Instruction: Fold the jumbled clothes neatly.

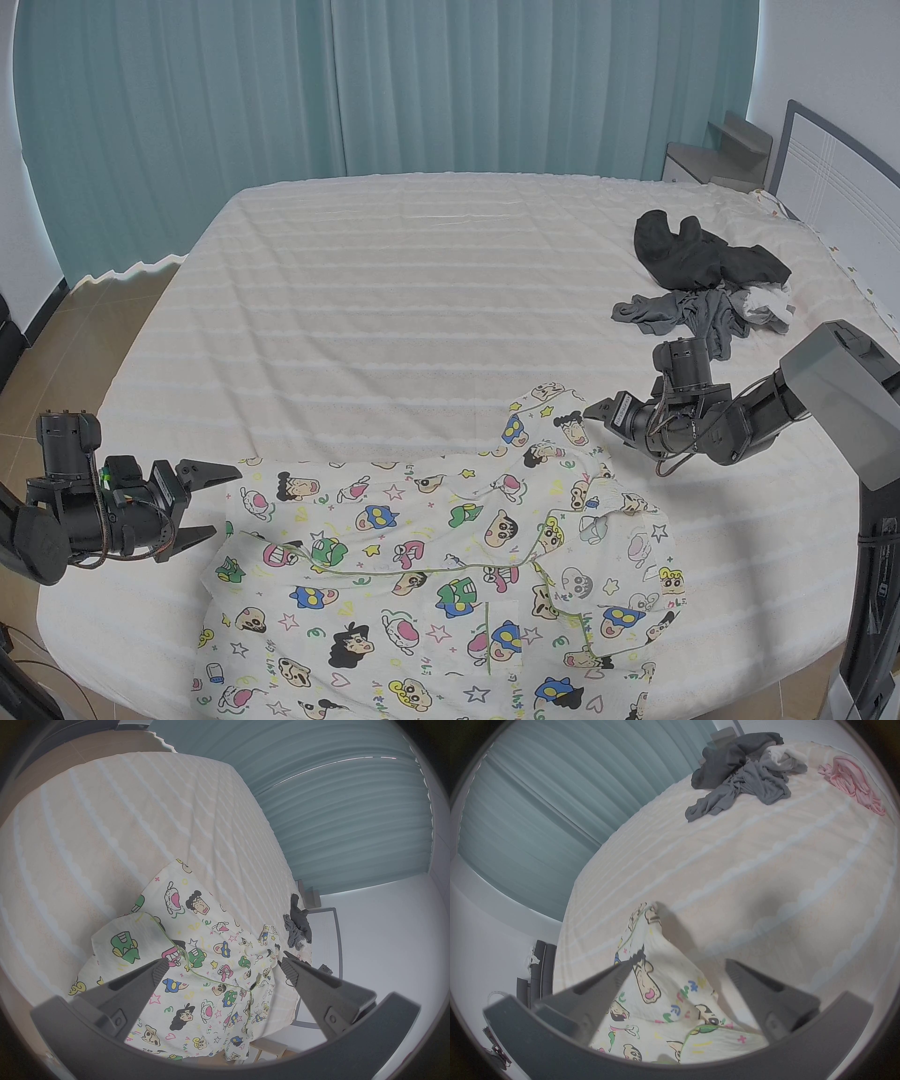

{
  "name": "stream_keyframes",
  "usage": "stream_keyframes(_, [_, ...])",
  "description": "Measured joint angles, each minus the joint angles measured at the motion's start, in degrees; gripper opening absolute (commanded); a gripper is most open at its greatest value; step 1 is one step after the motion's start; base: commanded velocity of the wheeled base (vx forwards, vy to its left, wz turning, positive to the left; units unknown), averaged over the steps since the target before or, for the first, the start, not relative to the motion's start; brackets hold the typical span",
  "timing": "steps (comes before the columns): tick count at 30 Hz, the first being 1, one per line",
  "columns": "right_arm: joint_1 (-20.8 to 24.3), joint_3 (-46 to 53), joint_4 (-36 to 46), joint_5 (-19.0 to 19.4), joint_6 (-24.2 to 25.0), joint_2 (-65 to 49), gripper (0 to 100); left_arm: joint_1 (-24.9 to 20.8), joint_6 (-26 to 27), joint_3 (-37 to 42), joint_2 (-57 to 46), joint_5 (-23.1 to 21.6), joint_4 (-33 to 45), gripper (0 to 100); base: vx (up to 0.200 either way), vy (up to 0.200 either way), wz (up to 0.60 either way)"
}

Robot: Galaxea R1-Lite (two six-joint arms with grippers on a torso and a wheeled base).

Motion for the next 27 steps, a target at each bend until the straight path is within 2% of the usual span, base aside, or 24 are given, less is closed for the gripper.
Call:
stream_keyframes(11, [0.1, 2.8, 0.1, 2.5, 1.6, 0.3, 100, 0.0, 0.0, 0.0, 0.0, 0.0, 0.0, 100, 0.0, 0.0, 0.0])
stream_keyframes(12, [0.1, 2.9, 0.2, 2.5, 1.7, 0.4, 0, 0.0, 0.0, 0.0, 0.0, 0.0, 0.0, 100, 0.0, 0.0, 0.0])
stream_keyframes(21, [1.1, 2.9, 1.3, 2.7, 2.3, 2.5, 0, 0.0, 0.0, 0.0, 0.0, 0.0, 0.0, 100, 0.0, 0.0, 0.0])
stream_keyframes(27, [1.1, 2.7, 0.7, 2.4, 4.9, 2.4, 0, 0.0, 0.0, -0.1, -0.1, 0.0, 0.0, 100, 0.0, 0.0, 0.0])
